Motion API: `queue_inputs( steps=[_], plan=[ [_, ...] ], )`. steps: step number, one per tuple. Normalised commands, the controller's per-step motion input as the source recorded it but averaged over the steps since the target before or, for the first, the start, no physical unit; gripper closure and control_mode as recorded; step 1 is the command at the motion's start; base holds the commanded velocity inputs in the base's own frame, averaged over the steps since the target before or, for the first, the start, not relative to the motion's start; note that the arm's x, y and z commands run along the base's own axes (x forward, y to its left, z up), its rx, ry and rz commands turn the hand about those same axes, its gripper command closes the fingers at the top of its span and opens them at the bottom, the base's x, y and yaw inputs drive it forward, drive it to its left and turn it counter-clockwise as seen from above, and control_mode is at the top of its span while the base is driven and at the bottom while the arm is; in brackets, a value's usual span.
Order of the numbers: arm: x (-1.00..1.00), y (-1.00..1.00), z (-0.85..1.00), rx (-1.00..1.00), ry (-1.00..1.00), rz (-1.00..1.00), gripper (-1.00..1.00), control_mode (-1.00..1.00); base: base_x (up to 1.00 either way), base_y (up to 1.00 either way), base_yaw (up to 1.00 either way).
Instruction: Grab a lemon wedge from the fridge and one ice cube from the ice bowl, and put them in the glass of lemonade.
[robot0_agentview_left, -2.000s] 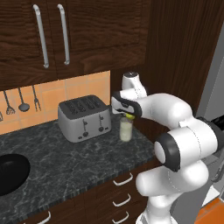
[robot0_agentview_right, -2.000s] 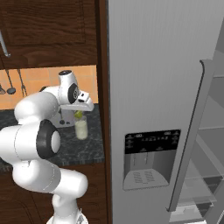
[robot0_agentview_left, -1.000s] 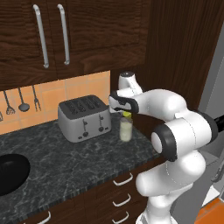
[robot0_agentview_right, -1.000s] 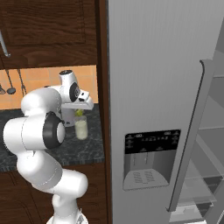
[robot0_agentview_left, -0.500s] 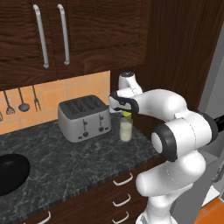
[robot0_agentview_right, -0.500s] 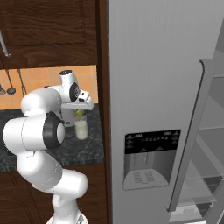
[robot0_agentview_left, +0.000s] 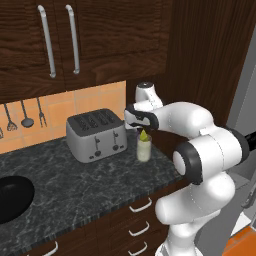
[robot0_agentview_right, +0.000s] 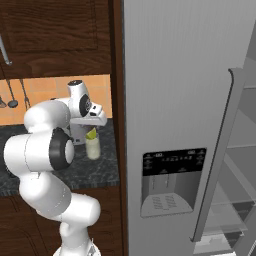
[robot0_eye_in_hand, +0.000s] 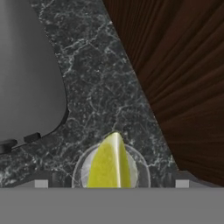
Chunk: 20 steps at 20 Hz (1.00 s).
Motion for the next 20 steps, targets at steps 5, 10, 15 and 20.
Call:
queue_inputs(
  steps=[5, 10, 15, 20],
  plan=[
    [-0.2, 0.0, 0.0, 0.0, 0.0, 0.0, -1.0, -1.0, 0.0, 0.0, 0.0],
    [-0.39, 0.0, 0.0, 0.0, 0.0, 0.0, -1.0, -1.0, 0.0, 0.0, 0.0],
    [-0.37, 0.07, 0.0, 0.0, -0.01, 0.0, -1.0, -1.0, 0.0, 0.0, 0.0],
    [-0.52, 0.03, 0.0, 0.0, -0.03, 0.0, -1.0, -1.0, 0.0, 0.0, 0.0]
  ],
)
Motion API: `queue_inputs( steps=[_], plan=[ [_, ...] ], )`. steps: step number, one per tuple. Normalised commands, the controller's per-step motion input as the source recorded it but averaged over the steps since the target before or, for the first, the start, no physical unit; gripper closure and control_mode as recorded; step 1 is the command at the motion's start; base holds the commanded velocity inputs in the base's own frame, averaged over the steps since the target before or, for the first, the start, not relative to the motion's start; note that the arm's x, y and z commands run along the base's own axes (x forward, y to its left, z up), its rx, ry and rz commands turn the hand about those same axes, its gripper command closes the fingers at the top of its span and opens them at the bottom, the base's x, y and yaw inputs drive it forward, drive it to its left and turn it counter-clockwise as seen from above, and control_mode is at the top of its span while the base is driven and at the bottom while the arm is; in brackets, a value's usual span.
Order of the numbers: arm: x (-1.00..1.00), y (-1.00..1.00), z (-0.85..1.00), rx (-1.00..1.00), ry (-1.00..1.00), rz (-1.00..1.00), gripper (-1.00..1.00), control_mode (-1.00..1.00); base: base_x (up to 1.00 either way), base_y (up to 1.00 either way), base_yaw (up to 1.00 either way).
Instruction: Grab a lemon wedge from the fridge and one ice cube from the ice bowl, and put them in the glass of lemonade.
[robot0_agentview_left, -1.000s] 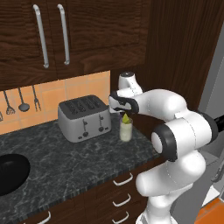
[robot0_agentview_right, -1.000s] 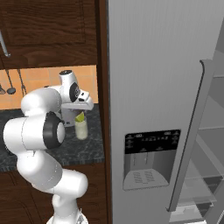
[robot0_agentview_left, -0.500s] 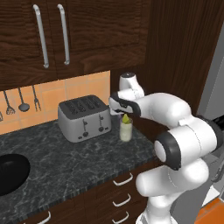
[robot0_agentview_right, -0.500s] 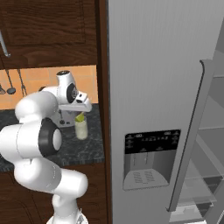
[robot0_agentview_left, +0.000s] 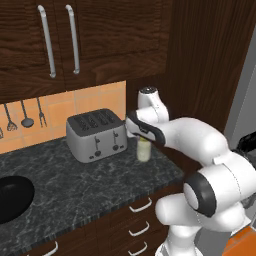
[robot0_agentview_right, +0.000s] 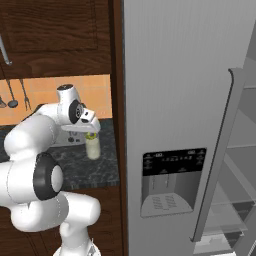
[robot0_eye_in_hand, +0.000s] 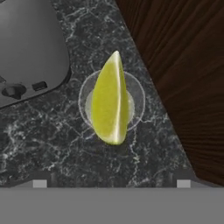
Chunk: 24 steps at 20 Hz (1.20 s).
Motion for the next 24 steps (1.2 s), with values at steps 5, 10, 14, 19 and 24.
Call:
queue_inputs(
  steps=[5, 10, 14, 19, 24],
  plan=[
    [-0.75, -0.04, 0.0, 0.0, 0.0, 0.0, -1.0, -1.0, 0.0, 0.0, 0.0],
    [-0.76, 0.0, 0.0, 0.0, 0.0, -0.01, -1.0, -1.0, 0.0, 0.0, 0.0],
    [-0.67, 0.0, 0.0, 0.0, 0.0, 0.0, -1.0, -1.0, 0.0, 0.0, 0.0],
    [-0.09, -0.04, 0.49, 0.06, -0.04, 0.0, -1.0, -1.0, 0.0, 0.0, 0.0],
    [-0.02, 0.0, 0.8, 0.15, -0.07, 0.0, -1.0, -1.0, 0.0, 0.0, 0.0]
  ],
)
